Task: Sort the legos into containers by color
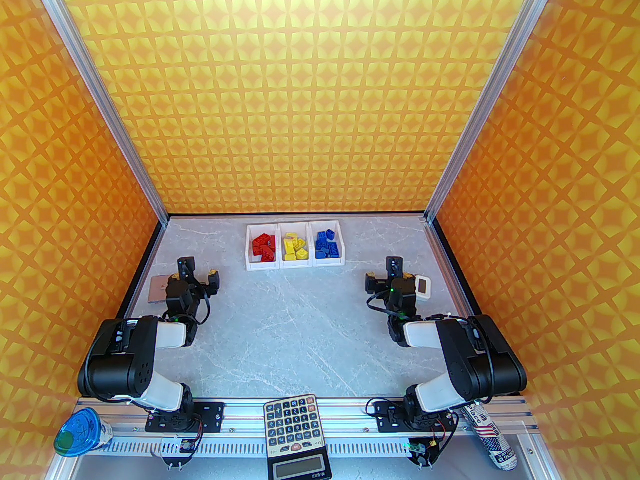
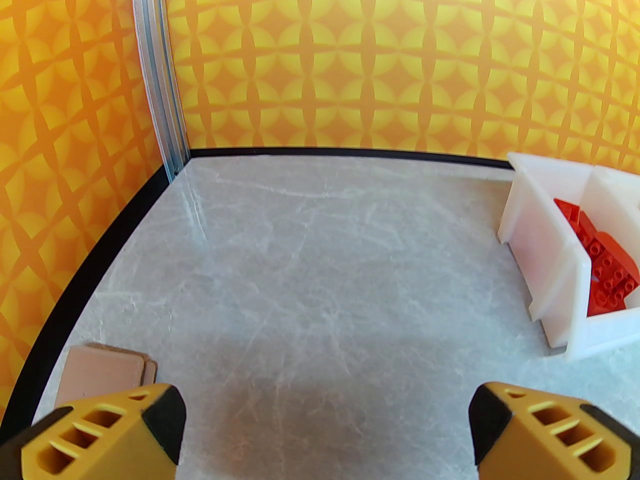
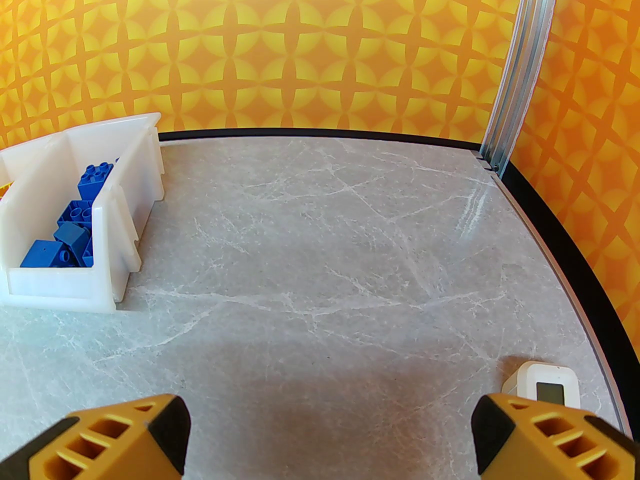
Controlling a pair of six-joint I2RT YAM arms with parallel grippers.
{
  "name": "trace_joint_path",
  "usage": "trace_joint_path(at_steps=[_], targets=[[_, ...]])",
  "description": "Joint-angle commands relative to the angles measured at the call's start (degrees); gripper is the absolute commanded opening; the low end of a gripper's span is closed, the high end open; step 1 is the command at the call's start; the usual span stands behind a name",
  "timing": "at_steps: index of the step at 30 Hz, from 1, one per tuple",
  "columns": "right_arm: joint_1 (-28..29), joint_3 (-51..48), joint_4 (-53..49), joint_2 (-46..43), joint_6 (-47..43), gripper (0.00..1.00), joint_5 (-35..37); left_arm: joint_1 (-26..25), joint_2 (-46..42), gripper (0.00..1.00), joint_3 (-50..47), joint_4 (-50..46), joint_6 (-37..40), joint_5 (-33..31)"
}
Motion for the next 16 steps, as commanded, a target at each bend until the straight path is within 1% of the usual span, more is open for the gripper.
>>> trace_joint_path(at_steps=[1, 16], targets=[[-0.09, 1.07, 0.33, -0.65, 0.70, 0.98, -1.04, 0.18, 0.52, 0.99, 0.80, -1.33, 0.44, 1.09], [-0.16, 1.20, 0.21, -0.68, 0.62, 0.99, -1.39, 0.20, 0.51, 0.99, 0.77, -1.31, 0.44, 1.09]])
